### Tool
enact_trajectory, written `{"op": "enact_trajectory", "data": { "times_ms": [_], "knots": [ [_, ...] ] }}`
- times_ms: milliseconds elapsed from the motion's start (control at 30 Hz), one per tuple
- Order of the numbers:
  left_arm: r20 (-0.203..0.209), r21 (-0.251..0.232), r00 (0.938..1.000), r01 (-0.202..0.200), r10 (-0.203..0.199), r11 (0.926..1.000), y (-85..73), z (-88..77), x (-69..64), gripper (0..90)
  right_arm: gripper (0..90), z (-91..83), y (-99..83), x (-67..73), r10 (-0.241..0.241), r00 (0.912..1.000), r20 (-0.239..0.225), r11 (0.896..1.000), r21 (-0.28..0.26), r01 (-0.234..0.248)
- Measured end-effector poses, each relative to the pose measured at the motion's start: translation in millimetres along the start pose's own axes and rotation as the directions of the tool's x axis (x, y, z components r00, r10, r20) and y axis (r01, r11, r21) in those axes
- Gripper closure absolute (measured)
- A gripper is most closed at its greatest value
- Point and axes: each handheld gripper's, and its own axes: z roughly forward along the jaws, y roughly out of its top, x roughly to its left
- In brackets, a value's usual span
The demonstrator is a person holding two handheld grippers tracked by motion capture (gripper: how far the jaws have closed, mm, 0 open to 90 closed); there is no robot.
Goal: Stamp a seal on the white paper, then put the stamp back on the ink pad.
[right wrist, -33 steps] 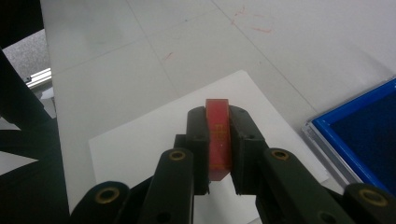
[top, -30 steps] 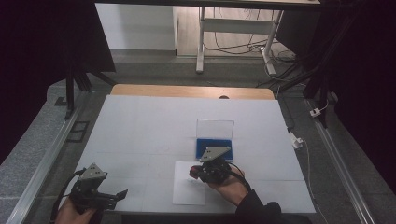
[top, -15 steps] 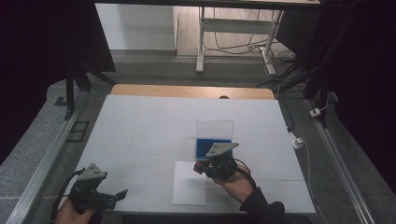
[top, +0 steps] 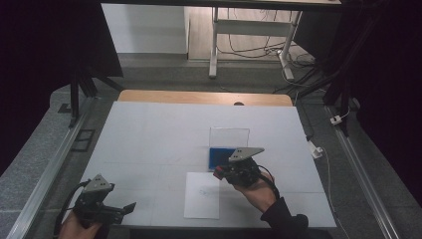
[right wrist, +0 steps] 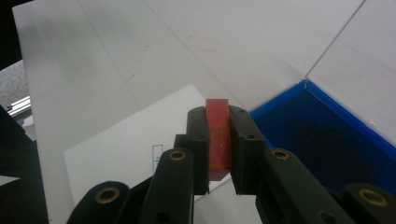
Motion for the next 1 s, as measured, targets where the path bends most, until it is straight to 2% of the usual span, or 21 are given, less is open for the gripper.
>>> {"op": "enact_trajectory", "data": {
  "times_ms": [800, 1000],
  "knots": [
    [-0.003, 0.005, 1.0, 0.004, -0.004, 1.0, 0.3, 0.7, -0.1, 2.3, 79.4, -15.6, -1.7, -29.9, 0.046, 0.9944, 0.095, 0.999, -0.032, -0.043],
    [-0.007, 0.007, 1.0, 0.001, -0.001, 1.0, 0.4, 0.7, -0.5, 2.4, 79.4, -13.3, -1.2, -36.2, 0.06, 0.9937, 0.095, 0.998, -0.041, -0.057]
  ]
}}
